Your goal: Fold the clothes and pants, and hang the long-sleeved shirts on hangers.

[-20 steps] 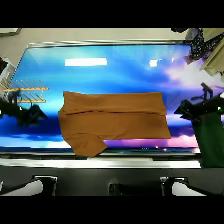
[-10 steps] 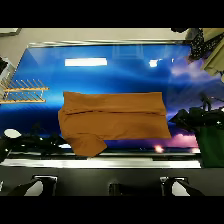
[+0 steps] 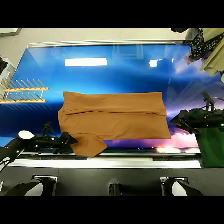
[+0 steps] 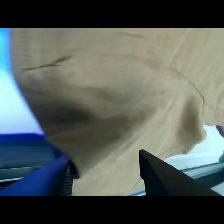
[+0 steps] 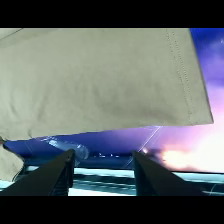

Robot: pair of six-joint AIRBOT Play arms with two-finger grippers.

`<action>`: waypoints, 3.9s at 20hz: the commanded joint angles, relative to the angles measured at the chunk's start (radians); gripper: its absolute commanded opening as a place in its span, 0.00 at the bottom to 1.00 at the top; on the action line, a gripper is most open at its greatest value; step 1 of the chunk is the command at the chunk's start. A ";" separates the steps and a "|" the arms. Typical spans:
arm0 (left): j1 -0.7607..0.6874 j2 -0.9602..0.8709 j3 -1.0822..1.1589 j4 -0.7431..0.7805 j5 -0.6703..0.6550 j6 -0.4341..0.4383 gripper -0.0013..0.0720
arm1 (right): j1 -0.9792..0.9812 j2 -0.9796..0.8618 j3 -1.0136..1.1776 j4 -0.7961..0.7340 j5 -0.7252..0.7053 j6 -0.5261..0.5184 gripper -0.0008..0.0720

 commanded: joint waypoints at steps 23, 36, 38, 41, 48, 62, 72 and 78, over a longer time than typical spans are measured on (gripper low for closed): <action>-0.033 -0.038 0.005 -0.045 -0.033 0.001 0.04 | -0.174 -0.452 0.012 -0.001 0.010 -0.183 0.76; 0.030 -0.038 0.005 -0.045 -0.052 0.028 0.04 | -0.146 -0.452 -0.125 0.113 -0.110 -0.230 0.46; 0.030 -0.038 0.005 -0.045 -0.052 0.028 0.04 | -0.102 -0.452 -0.124 0.105 -0.146 -0.233 0.31; 0.036 -0.031 0.008 -0.044 -0.066 0.028 0.04 | -0.087 -0.440 -0.124 0.103 -0.139 -0.233 0.05; 0.147 0.083 0.105 0.099 -0.304 0.023 0.04 | -0.087 -0.221 -0.125 -0.050 0.071 -0.097 0.05; 0.048 -0.008 0.467 0.235 -0.265 -0.026 0.03 | 0.198 -0.072 -0.061 -0.137 -0.224 0.047 0.05; -0.003 -0.512 0.994 0.233 -0.269 -0.026 0.03 | 0.254 -0.398 0.267 -0.166 -0.266 0.083 0.05; -0.003 -0.669 1.177 0.232 -0.310 -0.045 0.03 | 0.254 -0.475 0.360 -0.163 -0.318 0.083 0.05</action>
